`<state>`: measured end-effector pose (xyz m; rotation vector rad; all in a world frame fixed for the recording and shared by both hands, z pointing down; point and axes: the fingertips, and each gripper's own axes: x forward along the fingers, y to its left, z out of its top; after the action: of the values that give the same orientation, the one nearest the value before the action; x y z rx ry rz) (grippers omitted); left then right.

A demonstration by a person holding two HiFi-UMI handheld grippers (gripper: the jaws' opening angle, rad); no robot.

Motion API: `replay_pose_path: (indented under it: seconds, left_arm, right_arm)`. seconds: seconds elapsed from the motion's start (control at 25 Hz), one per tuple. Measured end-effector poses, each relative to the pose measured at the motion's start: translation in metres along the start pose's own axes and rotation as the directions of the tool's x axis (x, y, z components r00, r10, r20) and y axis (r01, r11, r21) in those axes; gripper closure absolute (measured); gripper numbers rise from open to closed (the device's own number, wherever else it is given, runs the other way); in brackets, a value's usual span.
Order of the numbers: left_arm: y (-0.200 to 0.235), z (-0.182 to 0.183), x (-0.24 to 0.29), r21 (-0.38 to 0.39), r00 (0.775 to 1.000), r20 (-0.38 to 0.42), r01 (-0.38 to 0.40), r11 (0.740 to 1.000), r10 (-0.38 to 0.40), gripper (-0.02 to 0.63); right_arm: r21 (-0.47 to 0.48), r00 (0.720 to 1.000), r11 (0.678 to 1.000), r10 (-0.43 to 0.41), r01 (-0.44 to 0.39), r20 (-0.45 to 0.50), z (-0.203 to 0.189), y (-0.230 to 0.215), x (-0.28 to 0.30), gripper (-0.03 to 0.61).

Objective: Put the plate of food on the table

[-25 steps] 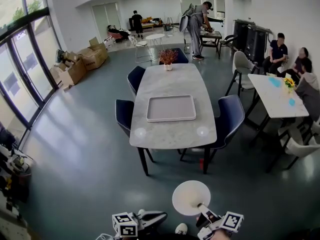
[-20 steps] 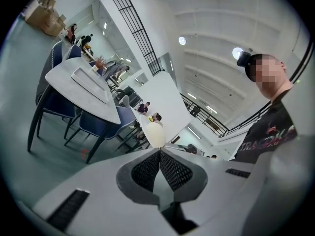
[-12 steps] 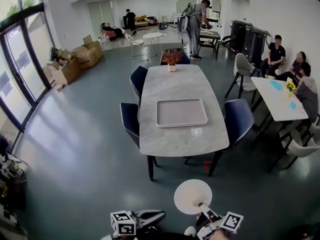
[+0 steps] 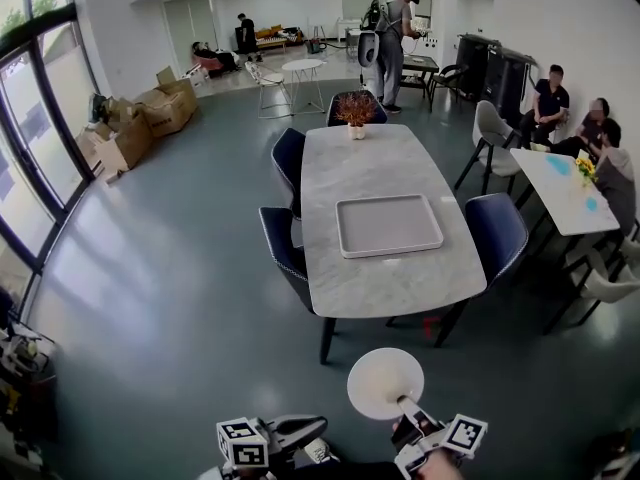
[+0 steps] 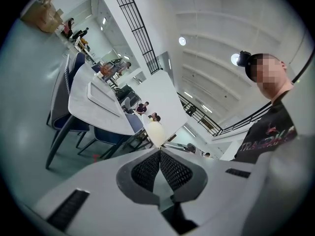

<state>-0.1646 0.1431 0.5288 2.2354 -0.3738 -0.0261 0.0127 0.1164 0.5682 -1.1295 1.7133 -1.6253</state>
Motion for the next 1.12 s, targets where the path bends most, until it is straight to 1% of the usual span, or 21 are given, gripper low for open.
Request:
replay_pose_path:
  seconds: [0.16,0.28,0.44,0.56,0.76,0.88,1.0,1.12]
  left_arm:
    - [0.017,0.008,-0.032,-0.001,1.000,0.005,0.001,1.000,-0.001,0.606]
    - [0.022,0.014,-0.045,0.000,1.000,0.002,0.005,1.000,-0.005,0.606]
    - [0.027,0.023,-0.061,0.001,0.999,0.039,0.012,1.000,-0.012,0.606]
    - [0.032,0.025,-0.068,-0.027,0.998,0.063,0.000,1.000,0.002,0.606]
    - [0.046,0.029,-0.075,-0.042,0.995,0.089,-0.039,0.998,0.042,0.606]
    - [0.056,0.037,-0.074,-0.034,0.993,0.097,-0.065,0.997,0.068,0.606]
    - [0.064,0.057,-0.061,-0.026,0.992,0.098,-0.083,0.996,0.085,0.606]
    - [0.073,0.073,-0.040,-0.028,0.991,0.106,-0.075,0.997,0.078,0.606]
  right_arm:
    - [0.012,1.000,1.000,0.002,-0.002,0.008,-0.023,0.012,0.024,0.555]
    - [0.006,1.000,1.000,-0.023,0.023,0.011,-0.035,0.013,0.034,0.555]
    - [-0.015,0.999,0.999,-0.042,0.042,-0.018,-0.047,0.019,0.047,0.555]
    - [0.001,0.998,0.999,-0.053,0.053,-0.029,-0.050,0.023,0.059,0.555]
    - [0.004,0.997,0.998,-0.055,0.055,-0.051,-0.040,0.019,0.084,0.555]
    - [-0.005,0.997,0.999,-0.041,0.041,-0.066,-0.028,0.018,0.102,0.555]
    - [0.002,0.997,1.000,-0.028,0.028,-0.075,-0.012,0.019,0.121,0.555]
    - [0.012,0.996,0.999,-0.036,0.037,-0.080,0.011,0.017,0.135,0.555]
